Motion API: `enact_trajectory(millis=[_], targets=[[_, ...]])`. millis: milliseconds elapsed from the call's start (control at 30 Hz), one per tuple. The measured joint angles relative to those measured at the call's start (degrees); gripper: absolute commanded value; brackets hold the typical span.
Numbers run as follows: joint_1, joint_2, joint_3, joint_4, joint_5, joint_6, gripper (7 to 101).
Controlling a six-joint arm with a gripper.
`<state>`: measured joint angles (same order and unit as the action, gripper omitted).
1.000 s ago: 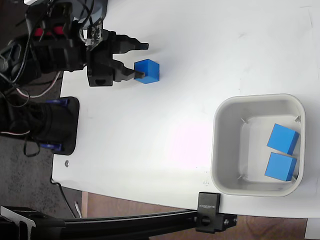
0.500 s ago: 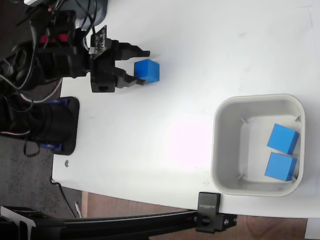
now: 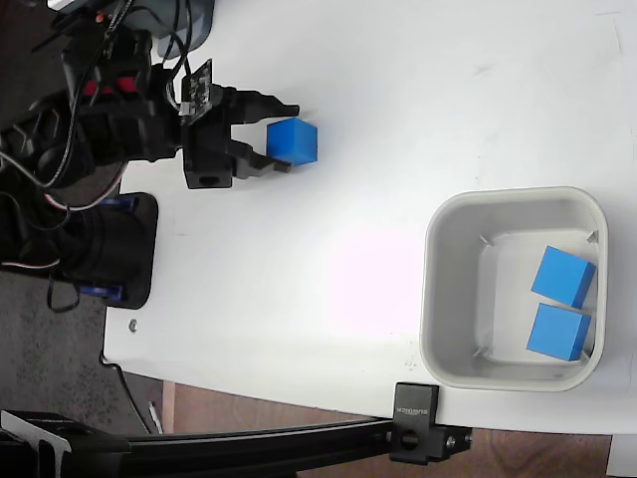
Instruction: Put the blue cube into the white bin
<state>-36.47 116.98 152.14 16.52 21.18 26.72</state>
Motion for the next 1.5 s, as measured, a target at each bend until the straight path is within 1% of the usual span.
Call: enact_trajectory(millis=[433,633,767,833,1033,1067,1133,1200,1367,1467,1500], targets=[[-1.1,-1.5,1.7,-4.5,0.4,0.4,99.5],[-1.0,-2.4,2.3,-5.9,0.4,0.4,99.5],[-1.0,-2.5,2.4,-6.0,0.4,0.4,97.8],[-1.0,-2.5,2.4,-6.0,0.7,0.4,93.3],[-0.9,-3.3,2.4,-6.0,2.3,0.8,73.4],[-0.9,-3.4,2.5,-6.1,2.5,0.9,69.1],[-0.9,-3.5,2.7,-6.3,2.6,1.1,57.0],[-0.9,-3.6,2.8,-6.4,3.0,1.2,50.0],[-1.1,-3.6,2.8,-6.1,4.2,1.3,43.5],[-1.7,-3.3,2.4,-3.9,5.3,1.2,42.5],[-1.7,-3.0,1.6,-2.3,5.4,0.8,42.5]])
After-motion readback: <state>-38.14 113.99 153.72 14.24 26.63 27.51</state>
